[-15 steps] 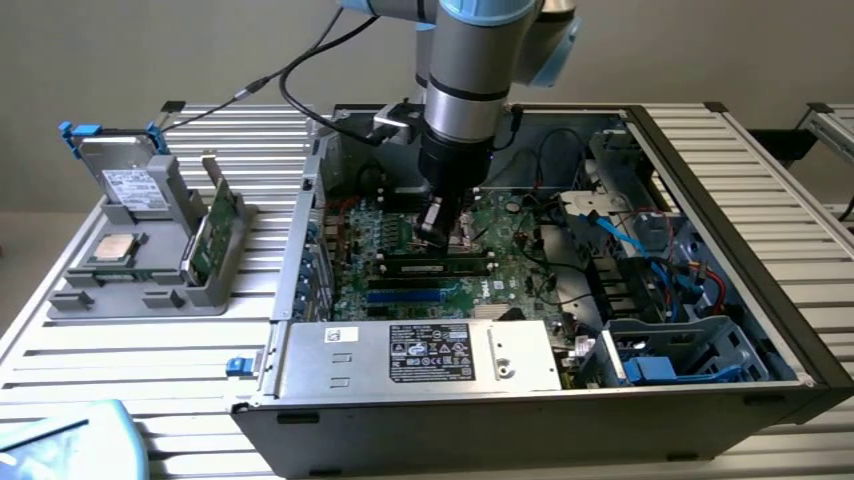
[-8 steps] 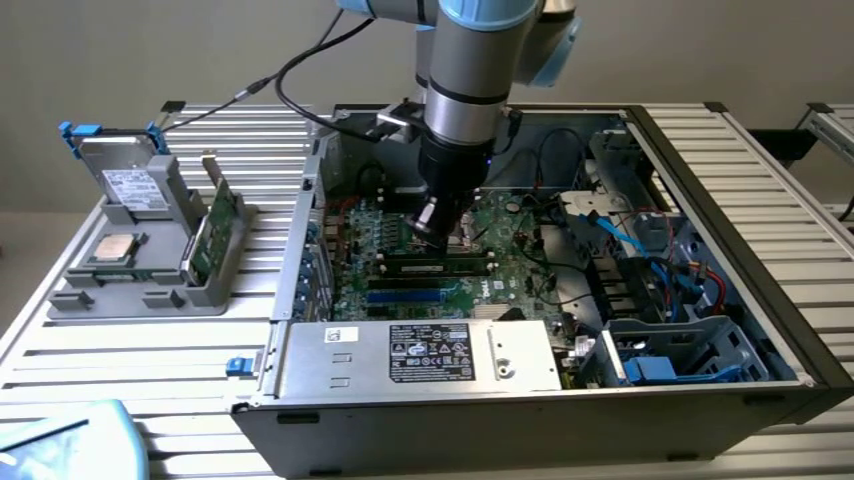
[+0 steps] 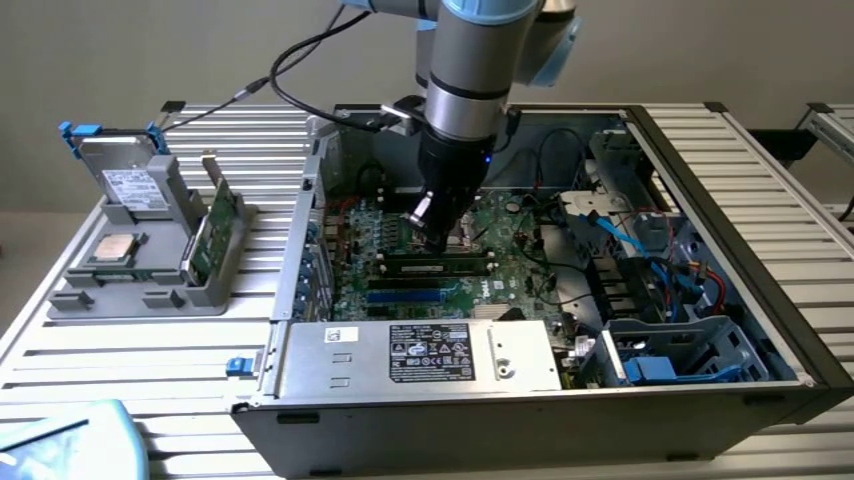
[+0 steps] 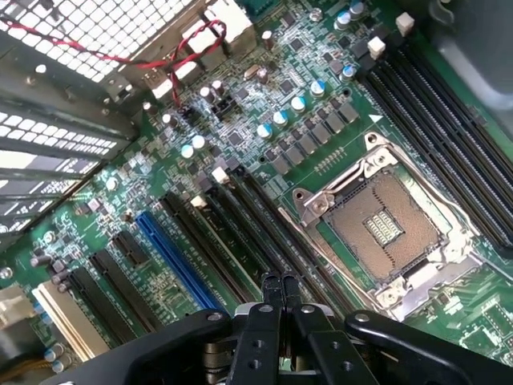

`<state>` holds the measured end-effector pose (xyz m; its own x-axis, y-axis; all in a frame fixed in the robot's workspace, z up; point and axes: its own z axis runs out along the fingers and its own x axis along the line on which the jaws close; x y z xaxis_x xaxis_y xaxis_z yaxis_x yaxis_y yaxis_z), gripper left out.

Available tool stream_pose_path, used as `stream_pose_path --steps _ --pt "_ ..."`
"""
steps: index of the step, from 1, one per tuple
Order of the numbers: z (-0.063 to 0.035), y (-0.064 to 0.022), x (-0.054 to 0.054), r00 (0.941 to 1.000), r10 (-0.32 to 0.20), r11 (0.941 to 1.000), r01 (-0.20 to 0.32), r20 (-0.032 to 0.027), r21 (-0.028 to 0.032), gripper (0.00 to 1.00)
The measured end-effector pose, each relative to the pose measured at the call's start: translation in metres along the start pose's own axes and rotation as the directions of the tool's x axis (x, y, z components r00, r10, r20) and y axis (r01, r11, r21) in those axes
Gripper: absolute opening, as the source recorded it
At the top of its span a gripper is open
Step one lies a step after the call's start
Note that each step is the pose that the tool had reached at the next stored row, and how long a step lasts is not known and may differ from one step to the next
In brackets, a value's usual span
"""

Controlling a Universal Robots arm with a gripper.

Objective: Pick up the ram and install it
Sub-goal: 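Press down the ram until it locks into place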

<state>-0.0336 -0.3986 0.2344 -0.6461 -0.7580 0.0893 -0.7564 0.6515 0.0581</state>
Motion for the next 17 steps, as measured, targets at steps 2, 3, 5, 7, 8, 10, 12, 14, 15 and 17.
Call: stream_pose_path --steps 2,3,5,7,8,10,12,14,15,17 --pt "-0.002 0.0001 0.0002 0.9997 0.025 0.9997 -0.025 0.0015 -0.0023 0.11" --pt "-0.0029 0.0002 0.0002 0.9993 0.038 0.9993 -0.038 0.0021 -0.0034 0.11" --pt "-0.0045 0.0003 0.0004 0.998 0.062 0.998 -0.062 0.0034 -0.0057 0.11" --pt "-0.0059 0.0003 0.0005 0.9962 0.087 0.9962 -0.087 0.0046 -0.0078 0.11" --pt "-0.0065 0.0004 0.0006 0.9951 0.099 0.9951 -0.099 0.005 -0.0089 0.11" --pt "-0.007 0.0004 0.0006 0.9924 0.123 0.9924 -0.123 0.0058 -0.0105 0.11" --pt "-0.0072 0.0004 0.0006 0.9893 0.146 0.9892 -0.146 0.0051 -0.0108 0.11" --pt "-0.0073 0.0004 0.0007 0.9858 0.168 0.9858 -0.168 0.0029 -0.0096 0.11" --pt "-0.0073 0.0004 0.0006 0.984 0.178 0.984 -0.178 0.0018 -0.0085 0.11" --pt "-0.0073 0.0004 0.0006 0.9802 0.198 0.9802 -0.198 -0.0006 -0.0055 0.11"
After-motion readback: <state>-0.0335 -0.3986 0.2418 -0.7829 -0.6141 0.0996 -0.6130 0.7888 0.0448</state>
